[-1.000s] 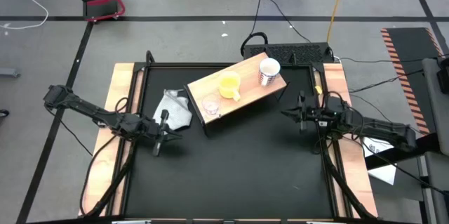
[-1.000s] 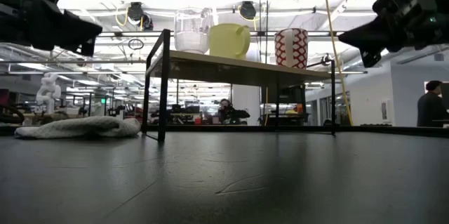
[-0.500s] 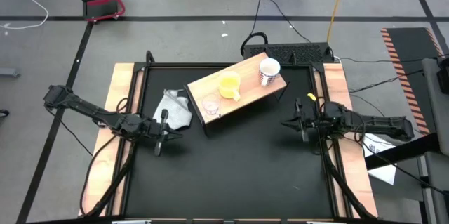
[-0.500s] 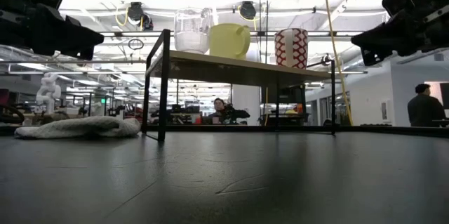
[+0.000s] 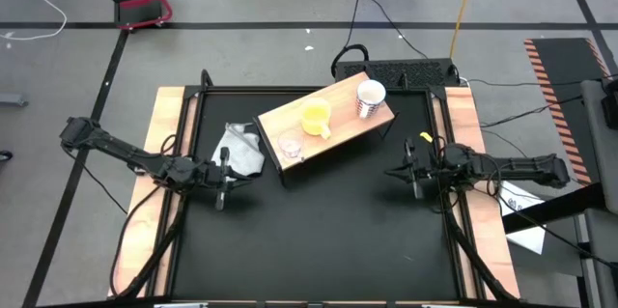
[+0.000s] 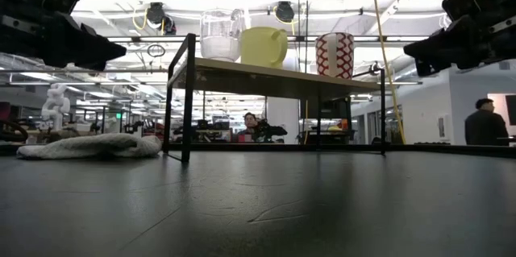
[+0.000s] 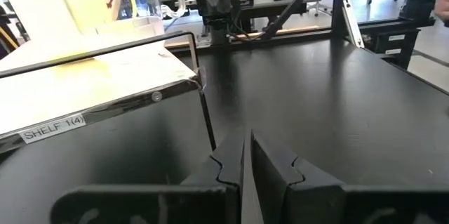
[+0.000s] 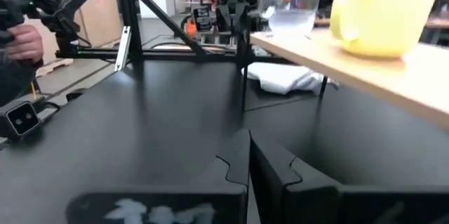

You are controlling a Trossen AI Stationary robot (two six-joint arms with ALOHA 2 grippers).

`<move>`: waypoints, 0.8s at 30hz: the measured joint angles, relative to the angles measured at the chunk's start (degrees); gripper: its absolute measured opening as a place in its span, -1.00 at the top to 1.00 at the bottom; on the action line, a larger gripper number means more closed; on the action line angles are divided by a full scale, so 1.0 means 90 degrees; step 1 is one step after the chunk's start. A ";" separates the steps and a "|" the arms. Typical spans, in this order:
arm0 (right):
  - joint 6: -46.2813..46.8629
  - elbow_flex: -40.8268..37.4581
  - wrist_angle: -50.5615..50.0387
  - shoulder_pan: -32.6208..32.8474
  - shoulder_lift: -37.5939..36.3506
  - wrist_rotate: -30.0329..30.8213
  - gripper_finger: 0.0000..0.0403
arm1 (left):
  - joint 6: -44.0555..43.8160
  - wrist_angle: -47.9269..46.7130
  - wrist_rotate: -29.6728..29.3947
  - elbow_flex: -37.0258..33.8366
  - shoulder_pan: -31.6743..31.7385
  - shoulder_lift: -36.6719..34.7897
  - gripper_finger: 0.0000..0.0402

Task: Stack small to large cups/mugs on shelf
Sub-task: Return to Home Position

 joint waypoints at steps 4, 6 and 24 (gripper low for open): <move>-0.0232 -0.0005 -0.0009 0.0030 -0.0007 0.0000 1.00 | -0.0017 -0.0139 -0.0042 0.0000 0.0000 0.0002 0.85; -0.0257 -0.0008 -0.0015 0.0031 -0.0008 -0.0002 1.00 | -0.0130 -0.0294 -0.0264 0.0000 0.0000 0.0002 0.85; -0.0115 -0.0025 0.0020 0.0462 -0.0010 -0.0097 1.00 | 0.0695 0.0731 0.0010 0.0000 -0.0029 0.0004 0.85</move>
